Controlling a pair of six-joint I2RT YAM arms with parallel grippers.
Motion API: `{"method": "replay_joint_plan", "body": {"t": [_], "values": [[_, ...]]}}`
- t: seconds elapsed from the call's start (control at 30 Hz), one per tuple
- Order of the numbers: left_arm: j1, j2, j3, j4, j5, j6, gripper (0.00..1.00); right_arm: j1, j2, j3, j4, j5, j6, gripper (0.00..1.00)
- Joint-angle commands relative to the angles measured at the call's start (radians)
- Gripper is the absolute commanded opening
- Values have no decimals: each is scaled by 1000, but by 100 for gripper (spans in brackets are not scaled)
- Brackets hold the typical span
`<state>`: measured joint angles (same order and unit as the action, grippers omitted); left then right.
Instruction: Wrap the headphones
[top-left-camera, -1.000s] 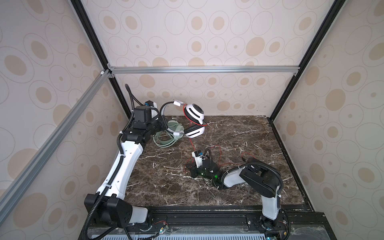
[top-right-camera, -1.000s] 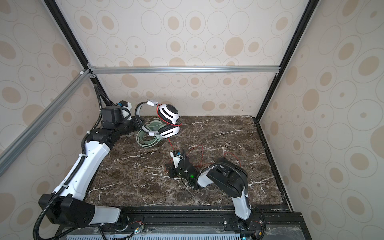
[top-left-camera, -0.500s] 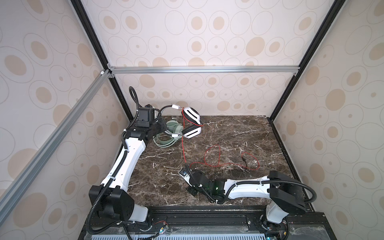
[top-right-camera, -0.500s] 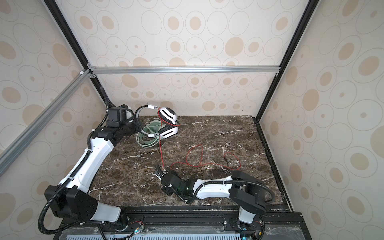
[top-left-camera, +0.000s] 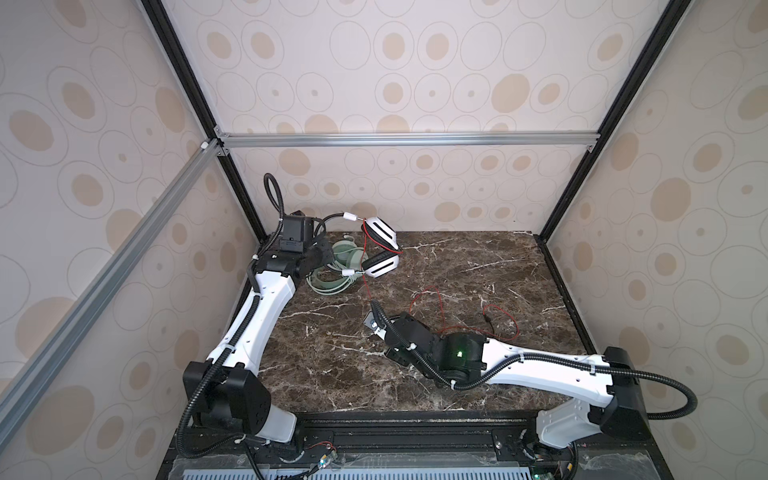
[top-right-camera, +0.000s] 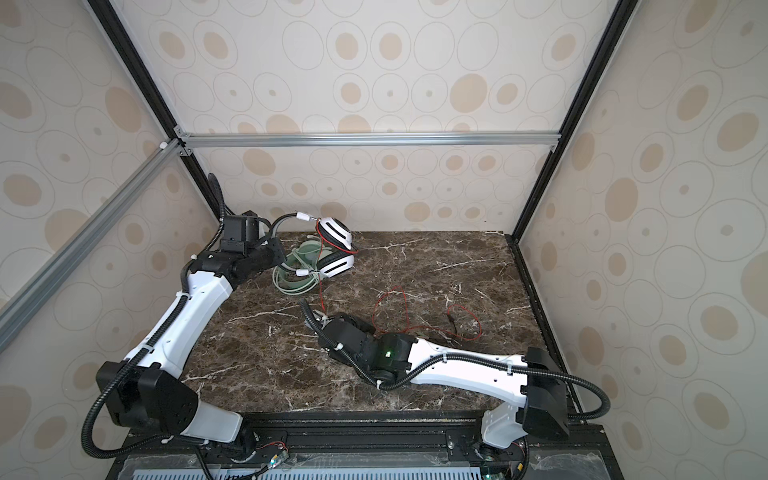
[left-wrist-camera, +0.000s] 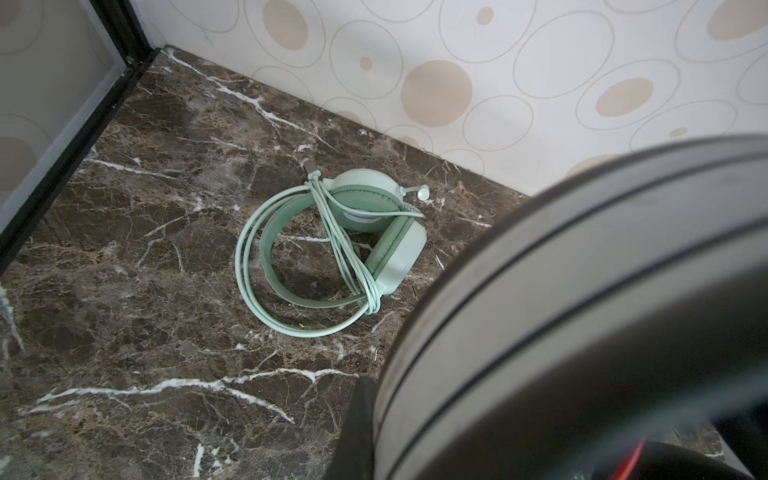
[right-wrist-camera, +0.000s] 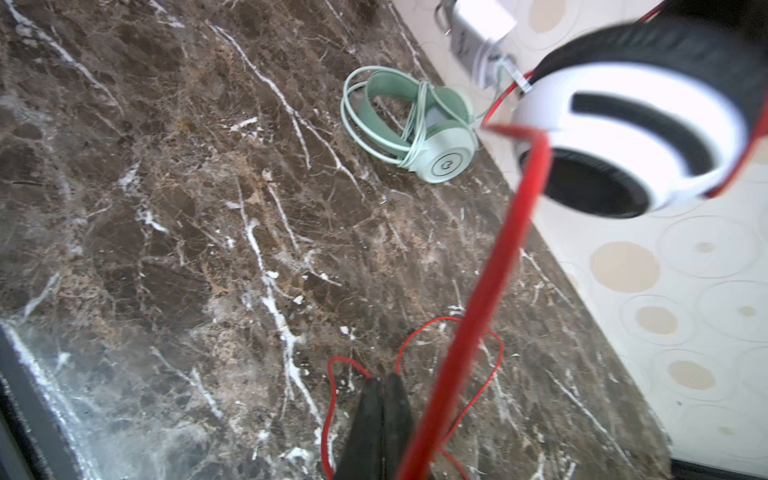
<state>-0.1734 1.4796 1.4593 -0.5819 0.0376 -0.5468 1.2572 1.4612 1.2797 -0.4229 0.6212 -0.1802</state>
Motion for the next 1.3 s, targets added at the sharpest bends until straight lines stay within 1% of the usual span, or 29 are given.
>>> {"method": "replay_joint_plan", "body": {"t": [0.0,0.1,0.3,0.47,0.6,0.73,0.87,0.93,1.03,1.17,1.27], "values": [[-51,-6,56,23,-37,7,0,-9,-37,62,-104,98,-102,0],[-111,9,58,15,-67,20,0,-55,-42,120,-151,97,-122,0],[-248,31,44,27,-112,39,0,-164,-52,175,-179,16,-172,0],[-325,45,49,23,-135,60,0,-245,-15,228,-250,44,-227,0],[-357,50,57,11,-168,87,0,-292,-8,250,-273,109,-260,0],[-378,53,62,7,-177,118,0,-329,0,281,-297,143,-288,0],[-401,66,86,-23,-235,136,0,-355,42,336,-366,214,-304,2],[-411,71,93,-30,-244,145,0,-372,49,342,-361,201,-305,2],[-426,73,94,-25,-211,170,0,-393,60,356,-345,174,-306,2],[-439,65,87,-20,-202,181,0,-416,90,386,-335,173,-303,2],[-443,61,88,-16,-198,188,0,-466,105,402,-341,138,-273,2]]}}
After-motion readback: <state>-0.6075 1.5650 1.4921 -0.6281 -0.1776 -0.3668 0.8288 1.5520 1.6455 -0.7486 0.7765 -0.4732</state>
